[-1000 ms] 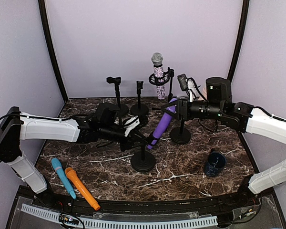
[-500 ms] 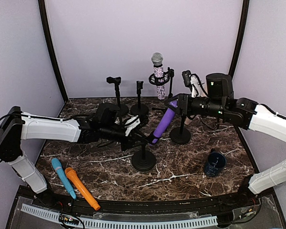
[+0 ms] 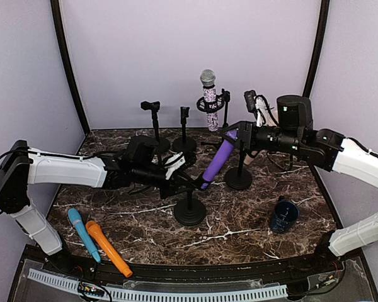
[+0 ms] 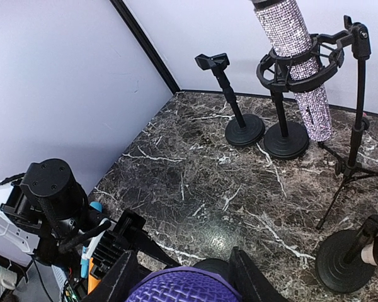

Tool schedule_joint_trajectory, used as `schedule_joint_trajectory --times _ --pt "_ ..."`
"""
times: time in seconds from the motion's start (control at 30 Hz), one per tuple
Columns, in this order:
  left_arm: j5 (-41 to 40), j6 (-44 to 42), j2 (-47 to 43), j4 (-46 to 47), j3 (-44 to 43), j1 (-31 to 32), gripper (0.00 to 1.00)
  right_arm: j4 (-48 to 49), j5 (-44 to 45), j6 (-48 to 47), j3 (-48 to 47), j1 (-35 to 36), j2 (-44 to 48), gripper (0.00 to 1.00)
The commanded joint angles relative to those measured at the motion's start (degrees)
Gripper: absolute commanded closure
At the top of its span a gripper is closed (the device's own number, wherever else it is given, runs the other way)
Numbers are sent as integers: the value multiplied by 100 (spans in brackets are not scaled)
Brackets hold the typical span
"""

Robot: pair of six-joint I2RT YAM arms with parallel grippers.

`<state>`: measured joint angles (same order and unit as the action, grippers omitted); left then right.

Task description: Remove the microphone from the stand

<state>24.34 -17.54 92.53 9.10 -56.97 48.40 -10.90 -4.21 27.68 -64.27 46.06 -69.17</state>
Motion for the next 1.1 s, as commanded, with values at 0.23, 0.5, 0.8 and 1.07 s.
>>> schedule_joint_trajectory --times 0.23,0.5,0.8,1.07 --pt "-392 -166 18 -539 96 -61 100 539 377 1 -252 -58 538 78" --pt "-1136 159 -288 -58 280 -68 100 124 934 -200 -314 -101 995 78" --pt "-2642 381 -220 254 -329 -318 100 341 720 -233 -13 -121 1178 78" --pt "-2527 801 602 780 -1213 -1083 100 553 448 -150 421 -117 1441 78"
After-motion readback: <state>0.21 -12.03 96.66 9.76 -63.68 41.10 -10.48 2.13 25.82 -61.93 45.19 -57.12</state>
